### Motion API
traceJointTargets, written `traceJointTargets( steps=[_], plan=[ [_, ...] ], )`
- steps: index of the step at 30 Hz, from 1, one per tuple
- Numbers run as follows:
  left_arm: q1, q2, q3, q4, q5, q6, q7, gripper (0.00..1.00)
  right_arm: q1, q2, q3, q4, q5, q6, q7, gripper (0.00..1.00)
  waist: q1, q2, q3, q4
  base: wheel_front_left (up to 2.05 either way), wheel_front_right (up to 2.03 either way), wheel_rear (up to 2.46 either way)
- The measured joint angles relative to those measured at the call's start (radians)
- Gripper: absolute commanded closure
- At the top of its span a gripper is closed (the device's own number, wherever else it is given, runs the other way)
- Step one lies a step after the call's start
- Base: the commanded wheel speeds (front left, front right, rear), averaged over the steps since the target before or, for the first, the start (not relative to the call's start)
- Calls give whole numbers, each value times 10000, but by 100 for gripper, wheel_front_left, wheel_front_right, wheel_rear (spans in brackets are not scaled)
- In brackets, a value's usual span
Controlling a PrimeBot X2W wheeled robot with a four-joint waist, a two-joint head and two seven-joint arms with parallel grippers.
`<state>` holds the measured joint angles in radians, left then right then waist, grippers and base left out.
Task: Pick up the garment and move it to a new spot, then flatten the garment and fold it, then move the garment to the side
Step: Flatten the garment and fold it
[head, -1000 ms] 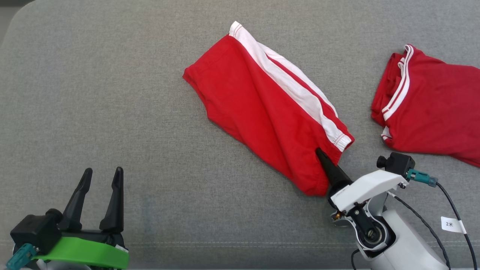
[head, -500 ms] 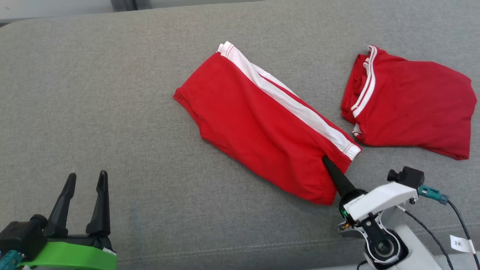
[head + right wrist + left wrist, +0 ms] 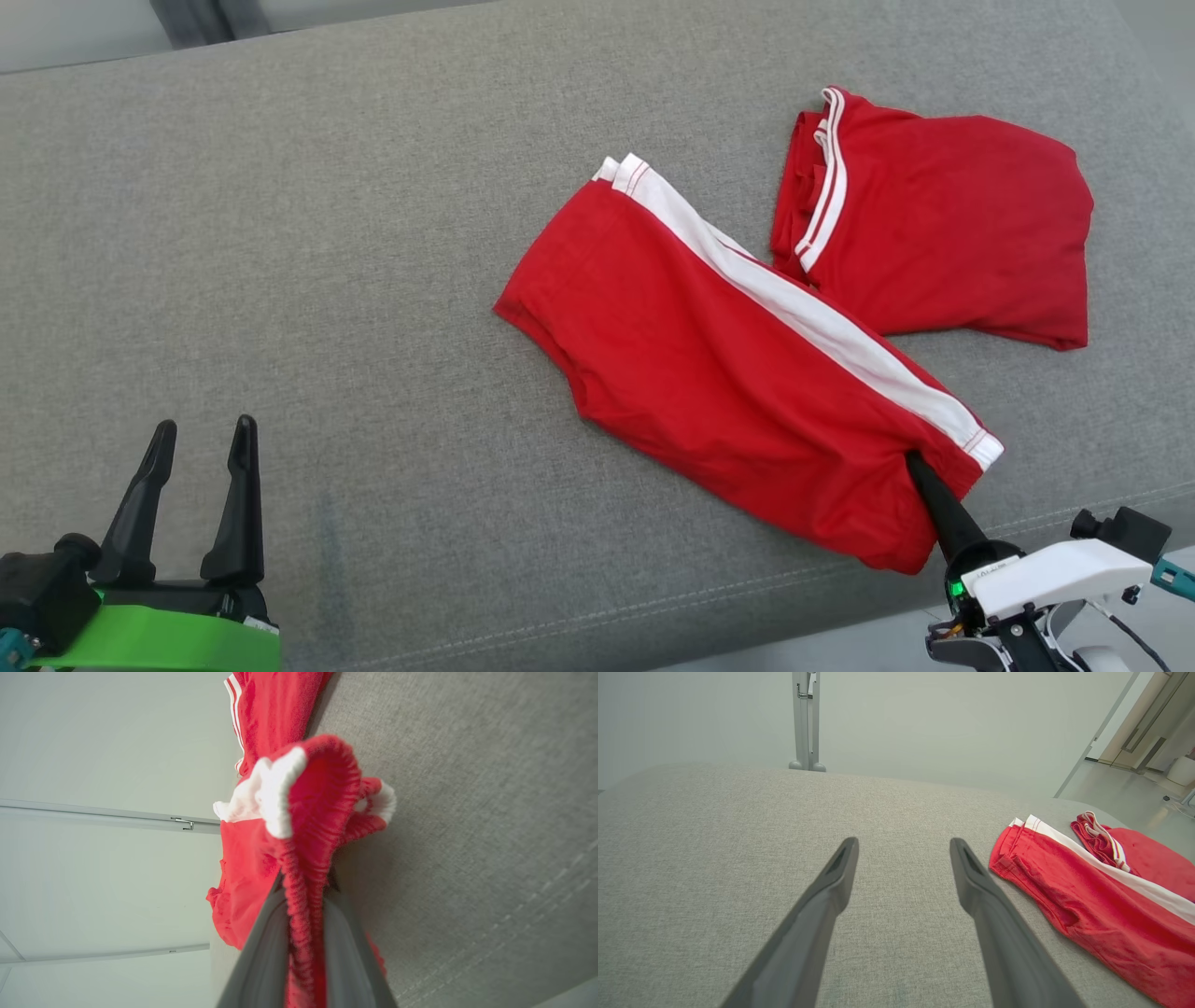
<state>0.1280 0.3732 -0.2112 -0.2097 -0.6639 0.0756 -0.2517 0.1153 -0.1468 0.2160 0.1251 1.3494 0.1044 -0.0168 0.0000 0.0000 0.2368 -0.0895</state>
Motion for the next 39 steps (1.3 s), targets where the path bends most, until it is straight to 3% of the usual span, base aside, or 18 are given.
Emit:
traceJointTargets(
  steps=[8,19,34,39],
  plan=[
    [-12,17,-180,-65,44,-8,15,0,51,128,29,-1561,316,12,23,100,0,0,310,-197,0,0,0],
    [-270,382,-197,-174,105,-105,336,0,-361,508,571,-3618,936,-48,583,100,0,0,622,176,0,0,0],
    [-829,489,-522,-387,167,-242,836,0,-2265,842,740,-3390,941,-1513,433,100,0,0,1116,659,0,0,0],
    [-936,483,-569,-374,167,-313,838,0,-2824,853,832,-2892,943,-1768,251,100,0,0,1276,865,0,0,0]
  ],
)
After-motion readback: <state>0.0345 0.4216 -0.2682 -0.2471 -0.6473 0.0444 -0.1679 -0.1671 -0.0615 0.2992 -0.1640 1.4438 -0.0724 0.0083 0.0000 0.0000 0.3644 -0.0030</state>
